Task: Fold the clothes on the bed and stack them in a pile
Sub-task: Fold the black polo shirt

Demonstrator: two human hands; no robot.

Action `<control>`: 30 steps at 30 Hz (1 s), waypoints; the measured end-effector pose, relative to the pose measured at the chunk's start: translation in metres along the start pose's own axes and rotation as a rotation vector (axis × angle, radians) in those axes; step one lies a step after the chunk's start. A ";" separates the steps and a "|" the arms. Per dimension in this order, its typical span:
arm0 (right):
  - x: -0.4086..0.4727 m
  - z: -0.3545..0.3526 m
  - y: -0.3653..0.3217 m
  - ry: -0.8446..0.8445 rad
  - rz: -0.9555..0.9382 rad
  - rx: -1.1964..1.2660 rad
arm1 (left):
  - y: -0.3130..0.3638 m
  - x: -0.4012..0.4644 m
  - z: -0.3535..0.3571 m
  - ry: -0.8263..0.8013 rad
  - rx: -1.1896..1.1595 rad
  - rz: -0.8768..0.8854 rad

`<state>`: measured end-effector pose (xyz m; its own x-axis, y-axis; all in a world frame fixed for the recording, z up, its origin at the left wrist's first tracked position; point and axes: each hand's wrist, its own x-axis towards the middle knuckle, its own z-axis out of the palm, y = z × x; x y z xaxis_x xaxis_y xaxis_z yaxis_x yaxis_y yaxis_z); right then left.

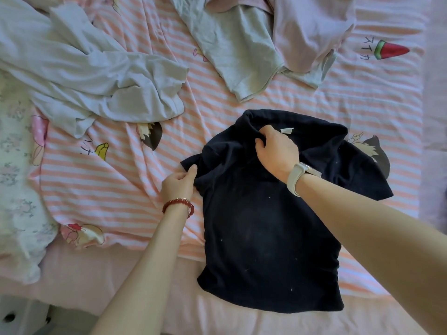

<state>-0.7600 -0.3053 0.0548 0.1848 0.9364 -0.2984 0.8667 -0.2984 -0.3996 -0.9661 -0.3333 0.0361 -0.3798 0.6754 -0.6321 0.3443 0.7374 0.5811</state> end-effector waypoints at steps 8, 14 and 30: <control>0.000 0.000 -0.005 0.029 -0.035 0.166 | 0.030 0.014 -0.004 0.136 -0.237 0.087; 0.009 0.000 -0.012 0.009 -0.022 0.406 | 0.053 0.042 -0.025 0.238 -0.092 0.241; -0.009 0.026 -0.022 0.004 -0.763 -0.603 | -0.003 0.016 -0.007 0.110 -0.017 0.268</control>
<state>-0.7926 -0.3123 0.0435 -0.5245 0.8399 -0.1397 0.8459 0.5327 0.0270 -0.9791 -0.3245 0.0274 -0.3680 0.8412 -0.3963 0.4307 0.5319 0.7291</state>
